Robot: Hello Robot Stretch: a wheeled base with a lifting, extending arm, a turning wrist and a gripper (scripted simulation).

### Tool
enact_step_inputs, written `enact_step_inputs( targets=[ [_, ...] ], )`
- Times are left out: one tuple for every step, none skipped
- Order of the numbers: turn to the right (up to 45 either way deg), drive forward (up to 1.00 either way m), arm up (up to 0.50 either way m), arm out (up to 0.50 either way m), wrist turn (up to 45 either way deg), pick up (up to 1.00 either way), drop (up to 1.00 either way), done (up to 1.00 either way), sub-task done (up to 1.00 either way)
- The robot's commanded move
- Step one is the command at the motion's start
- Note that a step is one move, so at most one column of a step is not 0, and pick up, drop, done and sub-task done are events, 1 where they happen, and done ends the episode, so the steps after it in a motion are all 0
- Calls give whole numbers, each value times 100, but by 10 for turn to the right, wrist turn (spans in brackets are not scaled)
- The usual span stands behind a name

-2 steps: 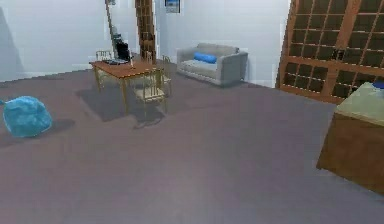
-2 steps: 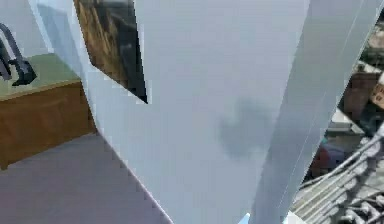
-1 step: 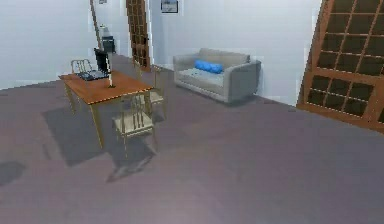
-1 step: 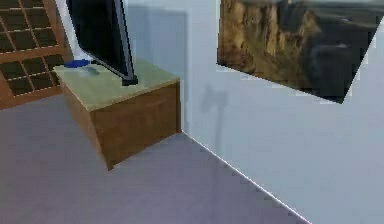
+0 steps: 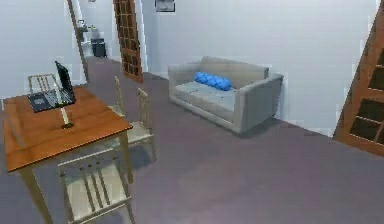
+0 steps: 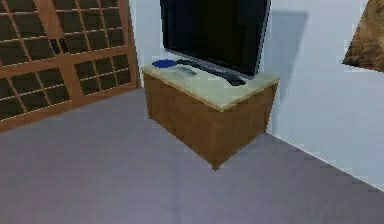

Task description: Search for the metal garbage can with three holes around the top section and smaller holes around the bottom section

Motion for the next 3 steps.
enact_step_inputs(
  targets=[
    [30, 0, 0, 0, 0, 0, 0, 0, 0],
    [0, 100, 0, 0, 0, 0, 0, 0, 0],
    [0, 100, 0, 0, 0, 0, 0, 0, 0]
  ],
)
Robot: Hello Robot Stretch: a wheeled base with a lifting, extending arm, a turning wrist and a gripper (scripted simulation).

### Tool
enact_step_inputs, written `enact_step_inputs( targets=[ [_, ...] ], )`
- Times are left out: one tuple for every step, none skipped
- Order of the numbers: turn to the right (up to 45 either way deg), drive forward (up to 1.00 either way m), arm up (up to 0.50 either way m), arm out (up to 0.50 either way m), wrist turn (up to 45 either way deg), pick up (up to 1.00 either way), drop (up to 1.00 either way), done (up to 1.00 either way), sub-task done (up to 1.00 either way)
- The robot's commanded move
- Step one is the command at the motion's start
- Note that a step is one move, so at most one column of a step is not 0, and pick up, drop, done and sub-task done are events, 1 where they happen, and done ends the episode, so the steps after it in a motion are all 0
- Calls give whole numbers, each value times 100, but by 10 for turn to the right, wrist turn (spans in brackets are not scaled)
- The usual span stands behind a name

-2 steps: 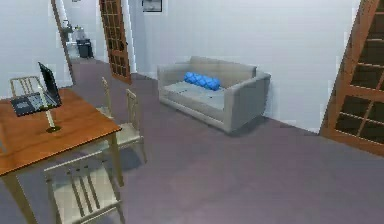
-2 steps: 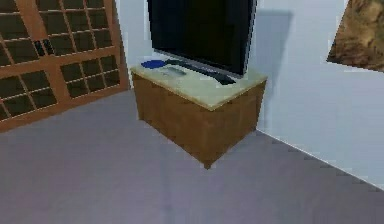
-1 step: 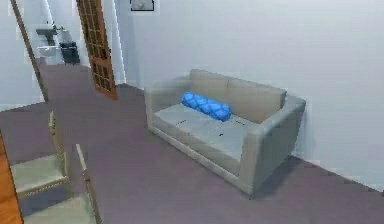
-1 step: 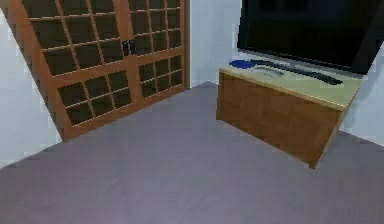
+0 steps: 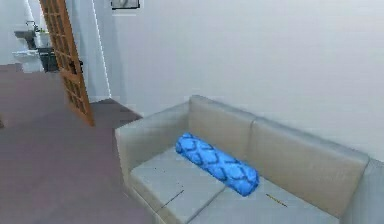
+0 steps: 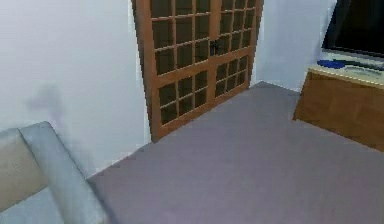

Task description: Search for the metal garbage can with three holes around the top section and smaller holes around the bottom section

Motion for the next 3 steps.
enact_step_inputs(
  targets=[
    [60, 0, 0, 0, 0, 0, 0, 0, 0],
    [0, 10, 0, 0, 0, 0, 0, 0, 0],
    [-450, 0, 0, 0, 0, 0, 0, 0, 0]
  ],
)
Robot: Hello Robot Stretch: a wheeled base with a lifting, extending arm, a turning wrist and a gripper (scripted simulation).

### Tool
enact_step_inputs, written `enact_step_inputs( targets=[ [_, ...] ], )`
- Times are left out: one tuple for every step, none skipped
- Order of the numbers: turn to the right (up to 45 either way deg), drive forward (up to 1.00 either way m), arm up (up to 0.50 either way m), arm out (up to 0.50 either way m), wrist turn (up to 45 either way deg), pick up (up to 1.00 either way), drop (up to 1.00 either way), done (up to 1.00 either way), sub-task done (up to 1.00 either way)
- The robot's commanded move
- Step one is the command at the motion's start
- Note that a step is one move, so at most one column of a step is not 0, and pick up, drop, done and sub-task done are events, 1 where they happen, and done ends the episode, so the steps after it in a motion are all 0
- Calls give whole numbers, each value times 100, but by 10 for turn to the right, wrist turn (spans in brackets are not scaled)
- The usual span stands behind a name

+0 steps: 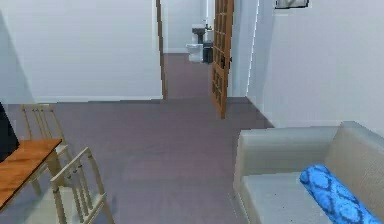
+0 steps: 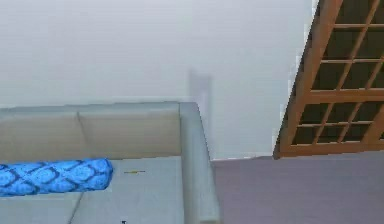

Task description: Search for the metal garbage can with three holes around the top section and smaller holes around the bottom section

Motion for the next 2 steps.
enact_step_inputs(
  targets=[
    [0, 100, 0, 0, 0, 0, 0, 0, 0],
    [0, 100, 0, 0, 0, 0, 0, 0, 0]
  ],
)
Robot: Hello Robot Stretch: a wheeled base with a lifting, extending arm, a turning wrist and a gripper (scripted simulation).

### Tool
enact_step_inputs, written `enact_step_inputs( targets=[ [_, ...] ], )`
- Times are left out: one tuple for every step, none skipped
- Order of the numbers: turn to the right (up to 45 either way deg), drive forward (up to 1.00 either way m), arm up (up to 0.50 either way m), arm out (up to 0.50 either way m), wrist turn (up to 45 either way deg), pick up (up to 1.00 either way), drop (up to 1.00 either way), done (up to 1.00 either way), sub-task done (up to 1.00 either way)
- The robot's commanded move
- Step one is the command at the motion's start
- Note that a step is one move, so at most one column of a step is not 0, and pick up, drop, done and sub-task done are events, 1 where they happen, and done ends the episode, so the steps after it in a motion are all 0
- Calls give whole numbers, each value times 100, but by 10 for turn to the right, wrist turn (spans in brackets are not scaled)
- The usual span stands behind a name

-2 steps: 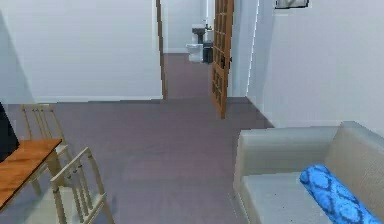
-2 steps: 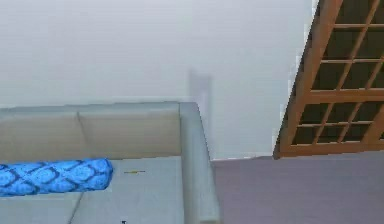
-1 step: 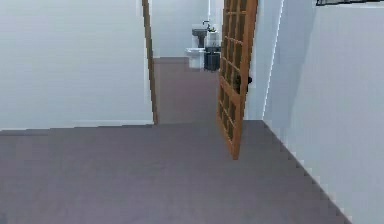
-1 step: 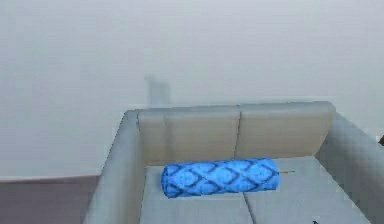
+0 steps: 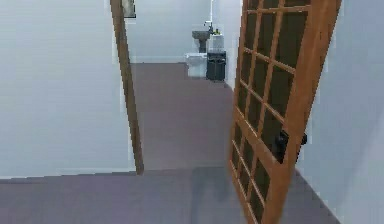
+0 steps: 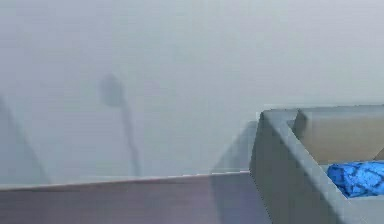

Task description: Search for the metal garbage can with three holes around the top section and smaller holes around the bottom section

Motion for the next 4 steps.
enact_step_inputs(
  targets=[
    [0, 100, 0, 0, 0, 0, 0, 0, 0],
    [0, 100, 0, 0, 0, 0, 0, 0, 0],
    [0, 100, 0, 0, 0, 0, 0, 0, 0],
    [0, 100, 0, 0, 0, 0, 0, 0, 0]
  ],
)
